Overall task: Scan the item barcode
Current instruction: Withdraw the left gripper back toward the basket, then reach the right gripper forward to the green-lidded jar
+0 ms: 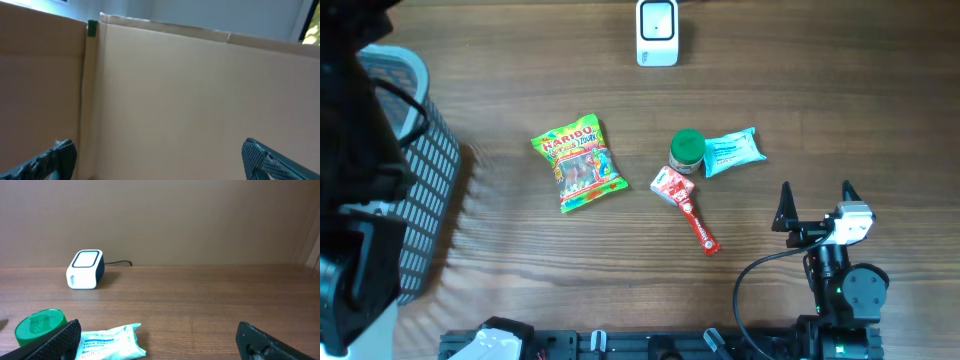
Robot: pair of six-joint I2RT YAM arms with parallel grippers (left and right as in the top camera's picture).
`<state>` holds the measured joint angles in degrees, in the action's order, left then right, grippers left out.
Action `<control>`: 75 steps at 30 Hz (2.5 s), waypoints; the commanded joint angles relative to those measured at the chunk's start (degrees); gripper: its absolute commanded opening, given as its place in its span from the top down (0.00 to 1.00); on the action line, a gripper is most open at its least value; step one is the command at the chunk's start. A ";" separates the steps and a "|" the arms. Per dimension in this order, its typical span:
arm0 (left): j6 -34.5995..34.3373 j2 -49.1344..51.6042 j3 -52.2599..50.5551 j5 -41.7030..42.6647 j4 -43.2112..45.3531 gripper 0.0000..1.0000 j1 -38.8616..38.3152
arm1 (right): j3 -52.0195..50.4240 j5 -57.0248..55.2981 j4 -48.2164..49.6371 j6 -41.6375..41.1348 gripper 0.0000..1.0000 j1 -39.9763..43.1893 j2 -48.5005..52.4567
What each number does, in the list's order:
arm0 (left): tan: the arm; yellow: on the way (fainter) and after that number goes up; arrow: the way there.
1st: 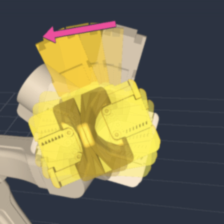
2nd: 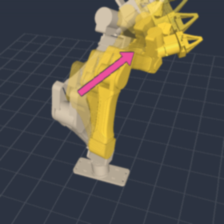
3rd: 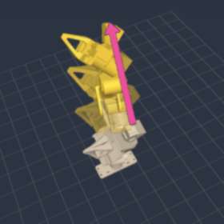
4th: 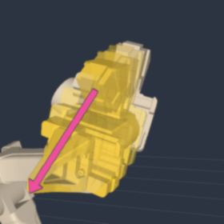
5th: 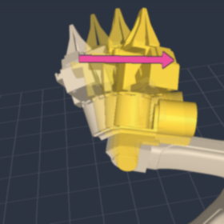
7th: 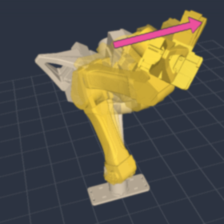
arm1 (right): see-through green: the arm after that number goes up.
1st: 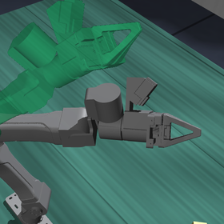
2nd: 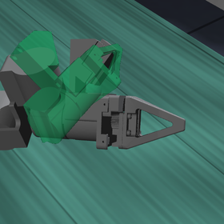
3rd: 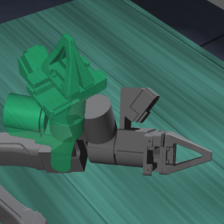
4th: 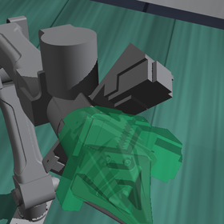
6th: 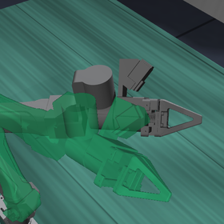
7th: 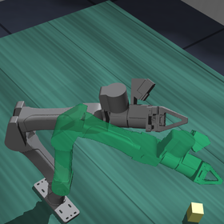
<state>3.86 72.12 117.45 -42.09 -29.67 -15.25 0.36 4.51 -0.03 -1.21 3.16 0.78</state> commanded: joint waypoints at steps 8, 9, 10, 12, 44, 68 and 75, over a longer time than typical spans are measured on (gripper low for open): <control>-4.85 -13.33 -11.17 0.44 -3.15 0.00 0.42 | -0.07 2.64 0.37 -12.20 0.00 0.09 -0.35; -4.81 -15.32 -13.31 2.60 -3.06 0.00 0.42 | -0.07 3.76 0.46 -16.63 0.00 0.09 -0.35; -4.81 -19.08 -17.14 6.64 -2.49 0.00 0.42 | -0.07 6.97 0.83 -25.64 0.00 0.09 -0.35; -4.85 -22.53 -20.22 9.11 -1.44 0.00 0.42 | -0.07 11.45 1.25 -34.18 0.00 0.09 -0.35; -5.60 -48.61 -39.08 21.86 6.60 0.00 3.65 | 74.66 12.28 -70.99 -27.50 0.00 0.07 47.52; -9.40 -71.47 -60.26 24.72 16.39 0.00 10.88 | 75.73 2.62 -68.59 -38.07 0.01 -17.09 69.55; -10.34 -71.84 -61.75 24.70 17.94 0.00 12.00 | 89.96 -5.53 -80.89 -54.03 0.00 -24.59 84.54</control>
<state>-5.54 0.91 55.96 -17.87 -12.43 -3.64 84.05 3.33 -77.01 -46.70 -21.04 80.44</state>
